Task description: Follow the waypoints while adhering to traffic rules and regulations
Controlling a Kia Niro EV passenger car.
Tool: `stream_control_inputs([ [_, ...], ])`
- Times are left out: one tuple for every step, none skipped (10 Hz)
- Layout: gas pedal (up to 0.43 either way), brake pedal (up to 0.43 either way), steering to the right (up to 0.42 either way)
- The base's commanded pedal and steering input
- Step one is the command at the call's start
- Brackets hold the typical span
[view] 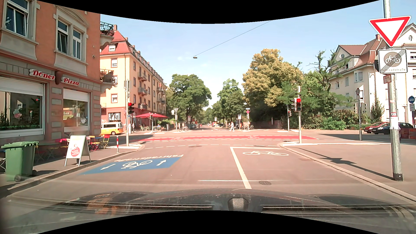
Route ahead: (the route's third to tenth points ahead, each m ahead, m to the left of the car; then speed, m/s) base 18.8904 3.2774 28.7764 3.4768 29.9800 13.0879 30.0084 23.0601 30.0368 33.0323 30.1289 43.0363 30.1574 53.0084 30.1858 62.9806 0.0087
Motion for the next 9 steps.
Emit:
stream_control_inputs([
  [0.000,0.280,0.000],
  [0.000,0.280,0.000],
  [0.000,0.280,0.000],
  [0.000,0.280,0.000],
  [0.000,0.280,0.000],
  [0.000,0.280,0.000],
  [0.000,0.280,0.000],
  [0.000,0.280,0.000],
  [0.000,0.280,0.000],
])
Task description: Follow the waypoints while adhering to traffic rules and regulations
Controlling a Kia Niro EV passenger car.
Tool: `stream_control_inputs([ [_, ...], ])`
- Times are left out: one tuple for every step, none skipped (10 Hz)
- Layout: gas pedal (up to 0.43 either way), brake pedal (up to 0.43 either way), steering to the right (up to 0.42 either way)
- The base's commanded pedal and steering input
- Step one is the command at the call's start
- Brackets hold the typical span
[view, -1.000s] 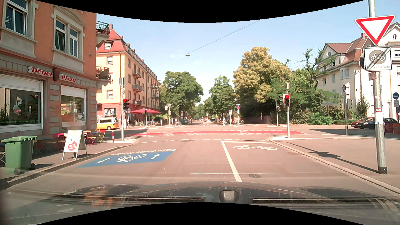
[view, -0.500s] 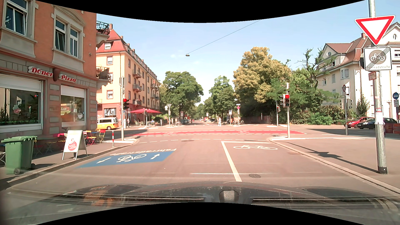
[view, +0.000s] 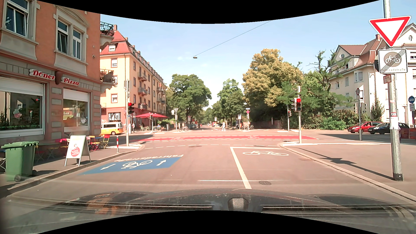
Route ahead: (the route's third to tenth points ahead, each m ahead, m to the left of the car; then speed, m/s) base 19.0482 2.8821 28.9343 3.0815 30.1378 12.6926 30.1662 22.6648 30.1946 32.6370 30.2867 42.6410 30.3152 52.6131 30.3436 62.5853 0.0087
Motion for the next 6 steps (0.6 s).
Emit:
stream_control_inputs([
  [0.000,0.280,0.000],
  [0.000,0.280,0.000],
  [0.000,0.280,0.000],
  [0.000,0.280,0.000],
  [0.000,0.280,0.000],
  [0.000,0.280,0.000],
])
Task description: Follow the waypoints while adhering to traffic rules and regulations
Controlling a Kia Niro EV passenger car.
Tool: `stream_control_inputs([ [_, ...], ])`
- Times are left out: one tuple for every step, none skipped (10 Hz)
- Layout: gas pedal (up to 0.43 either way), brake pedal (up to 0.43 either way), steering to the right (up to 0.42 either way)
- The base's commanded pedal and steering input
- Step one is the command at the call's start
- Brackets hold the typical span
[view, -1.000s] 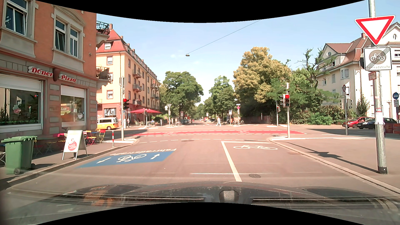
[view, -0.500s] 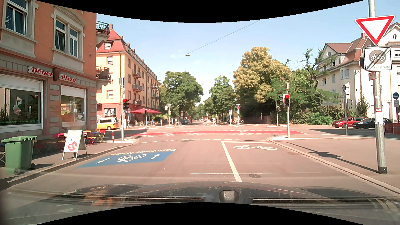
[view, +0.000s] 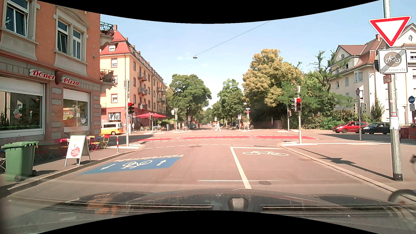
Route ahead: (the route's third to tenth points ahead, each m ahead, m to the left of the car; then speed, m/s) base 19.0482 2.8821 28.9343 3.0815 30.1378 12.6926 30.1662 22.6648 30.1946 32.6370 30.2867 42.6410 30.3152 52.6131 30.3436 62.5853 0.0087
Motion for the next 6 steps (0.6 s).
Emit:
stream_control_inputs([
  [0.000,0.280,0.000],
  [0.000,0.280,0.000],
  [0.000,0.280,0.000],
  [0.000,0.280,0.000],
  [0.000,0.280,0.000],
  [0.000,0.280,0.000],
])
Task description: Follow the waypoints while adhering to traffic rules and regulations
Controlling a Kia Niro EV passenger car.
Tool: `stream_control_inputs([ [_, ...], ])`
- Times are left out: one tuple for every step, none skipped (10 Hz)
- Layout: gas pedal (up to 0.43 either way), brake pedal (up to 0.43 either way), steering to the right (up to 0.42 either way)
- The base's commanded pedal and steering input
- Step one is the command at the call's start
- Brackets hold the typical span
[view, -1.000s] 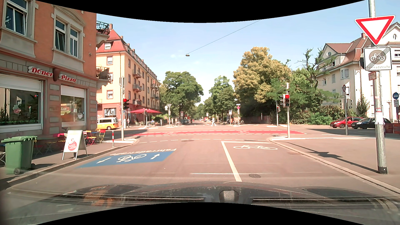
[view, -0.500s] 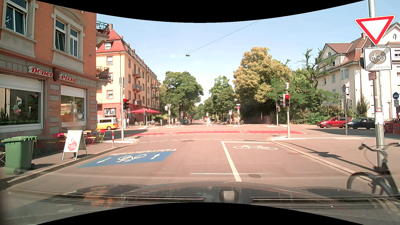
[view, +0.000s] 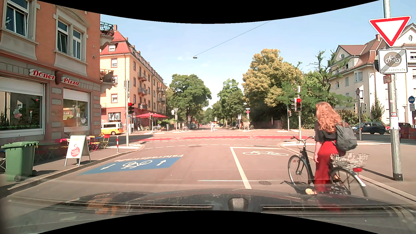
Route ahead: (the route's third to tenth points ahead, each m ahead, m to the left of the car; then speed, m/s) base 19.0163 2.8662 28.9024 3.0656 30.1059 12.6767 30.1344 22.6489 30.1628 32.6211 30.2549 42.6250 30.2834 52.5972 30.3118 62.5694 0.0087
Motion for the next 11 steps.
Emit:
stream_control_inputs([
  [0.000,0.280,0.000],
  [0.000,0.280,0.000],
  [0.000,0.280,0.000],
  [0.000,0.280,0.000],
  [0.000,0.280,0.000],
  [0.000,0.280,0.000],
  [0.000,0.280,0.000],
  [0.000,0.280,0.000],
  [0.000,0.280,0.000],
  [0.000,0.280,0.000],
  [0.000,0.280,0.000],
])
